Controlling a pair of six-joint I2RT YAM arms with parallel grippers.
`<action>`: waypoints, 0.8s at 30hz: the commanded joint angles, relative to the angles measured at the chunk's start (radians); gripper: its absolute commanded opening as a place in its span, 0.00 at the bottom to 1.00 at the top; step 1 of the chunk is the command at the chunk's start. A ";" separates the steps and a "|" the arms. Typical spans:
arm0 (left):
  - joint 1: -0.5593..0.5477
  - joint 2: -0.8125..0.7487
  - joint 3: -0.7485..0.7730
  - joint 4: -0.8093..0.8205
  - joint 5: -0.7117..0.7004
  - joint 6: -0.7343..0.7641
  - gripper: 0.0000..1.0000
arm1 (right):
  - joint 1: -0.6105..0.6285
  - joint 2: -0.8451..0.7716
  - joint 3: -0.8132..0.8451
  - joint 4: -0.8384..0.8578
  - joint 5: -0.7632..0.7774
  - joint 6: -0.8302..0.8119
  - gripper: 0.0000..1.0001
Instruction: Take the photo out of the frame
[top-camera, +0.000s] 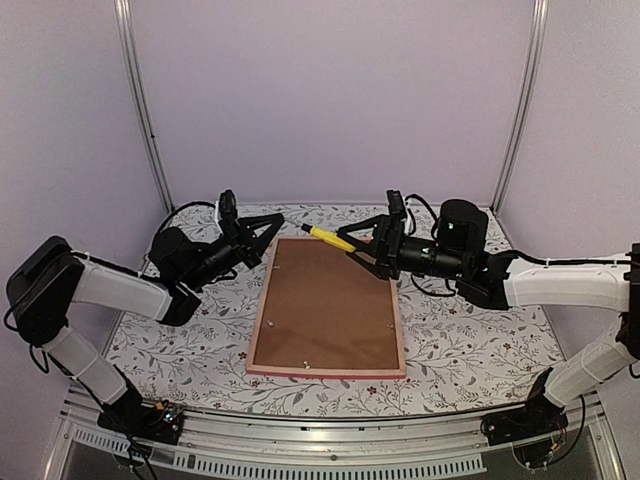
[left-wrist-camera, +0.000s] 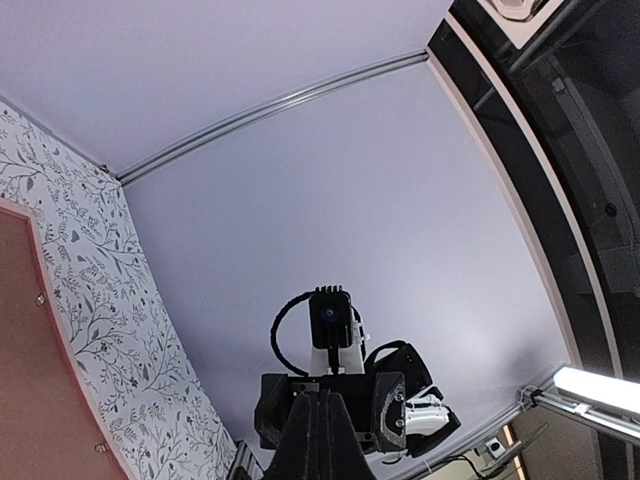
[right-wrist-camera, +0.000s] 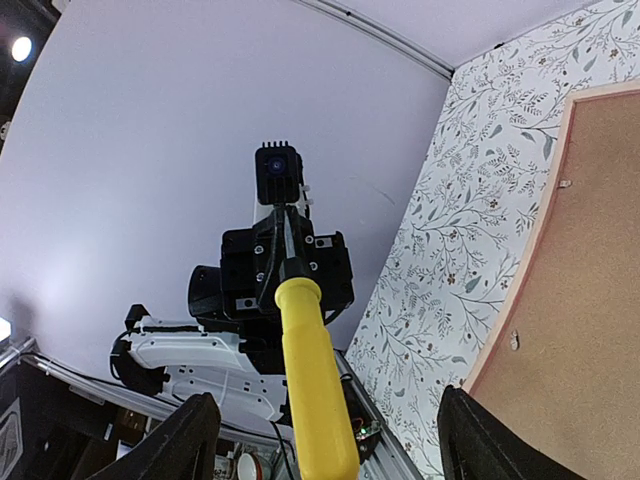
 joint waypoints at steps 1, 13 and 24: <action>-0.035 -0.042 -0.015 0.025 -0.113 0.047 0.00 | 0.018 0.026 0.036 0.119 0.070 0.066 0.76; -0.057 -0.062 -0.013 -0.012 -0.145 0.079 0.00 | 0.021 0.078 0.088 0.137 0.043 0.106 0.65; -0.073 -0.069 -0.021 -0.021 -0.170 0.097 0.00 | 0.026 0.105 0.114 0.151 0.038 0.128 0.51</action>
